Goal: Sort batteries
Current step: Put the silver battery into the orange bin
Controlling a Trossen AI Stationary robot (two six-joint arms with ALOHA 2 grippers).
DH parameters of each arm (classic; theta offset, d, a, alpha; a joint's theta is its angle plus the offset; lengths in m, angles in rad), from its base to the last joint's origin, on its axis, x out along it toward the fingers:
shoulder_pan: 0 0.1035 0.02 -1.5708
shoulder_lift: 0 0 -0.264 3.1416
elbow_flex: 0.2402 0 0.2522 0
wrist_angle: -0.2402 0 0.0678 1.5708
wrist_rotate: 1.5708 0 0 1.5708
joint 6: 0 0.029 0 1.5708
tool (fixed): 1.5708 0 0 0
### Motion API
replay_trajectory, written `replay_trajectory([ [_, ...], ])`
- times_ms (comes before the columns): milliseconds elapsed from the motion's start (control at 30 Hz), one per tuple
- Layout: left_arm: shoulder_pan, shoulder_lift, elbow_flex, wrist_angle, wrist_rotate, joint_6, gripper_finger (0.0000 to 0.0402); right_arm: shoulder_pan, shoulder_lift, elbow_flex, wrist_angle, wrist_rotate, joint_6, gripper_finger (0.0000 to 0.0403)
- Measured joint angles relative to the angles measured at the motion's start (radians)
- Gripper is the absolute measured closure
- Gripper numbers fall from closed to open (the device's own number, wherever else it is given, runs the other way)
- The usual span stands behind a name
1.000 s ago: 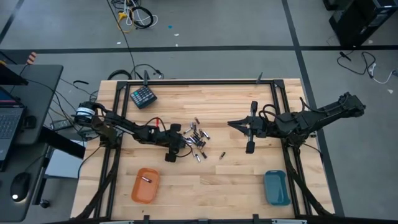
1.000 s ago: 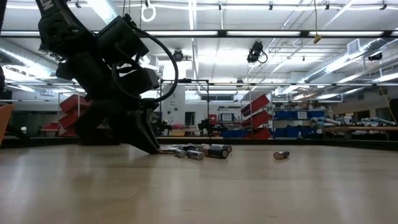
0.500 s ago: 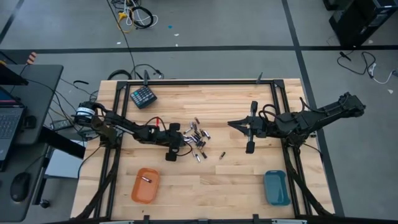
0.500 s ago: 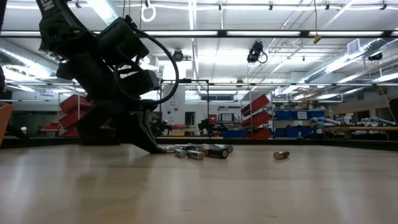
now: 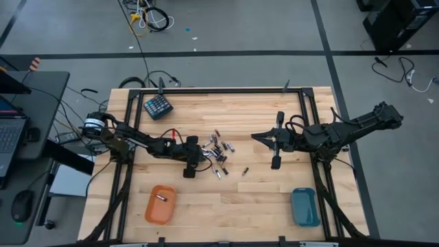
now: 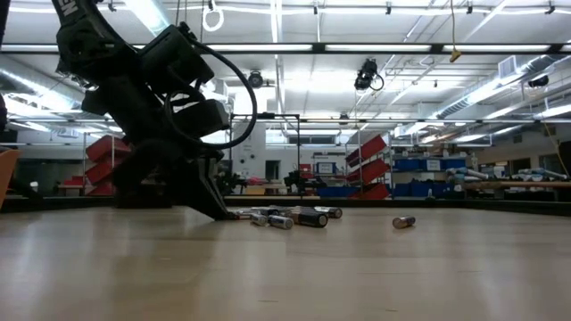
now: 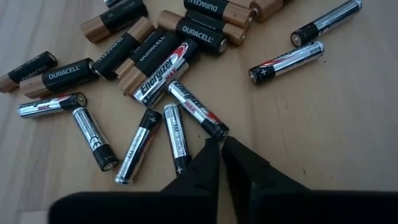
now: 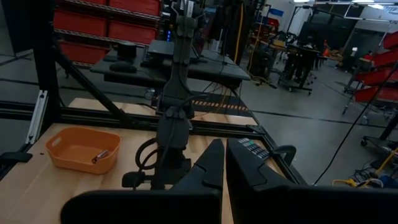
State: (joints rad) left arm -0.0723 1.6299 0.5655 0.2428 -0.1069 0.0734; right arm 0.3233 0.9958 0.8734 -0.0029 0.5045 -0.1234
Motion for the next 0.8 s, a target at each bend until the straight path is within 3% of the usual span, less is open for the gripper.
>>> replay_trajectory([
  [233,0.0,-0.001,0.0,0.011,0.001,-0.033,0.0283,0.0,0.0,0.0,0.0,0.0,-0.001,0.0396],
  [367,-0.002,0.0,0.0,0.03,-0.005,-0.068,0.0258,0.0,0.0,0.0,0.0,0.0,-0.001,0.0396],
  [800,-0.003,0.113,0.003,0.201,-0.117,-0.239,0.027,0.0,0.0,0.0,-0.006,0.0,-0.002,0.0396],
])
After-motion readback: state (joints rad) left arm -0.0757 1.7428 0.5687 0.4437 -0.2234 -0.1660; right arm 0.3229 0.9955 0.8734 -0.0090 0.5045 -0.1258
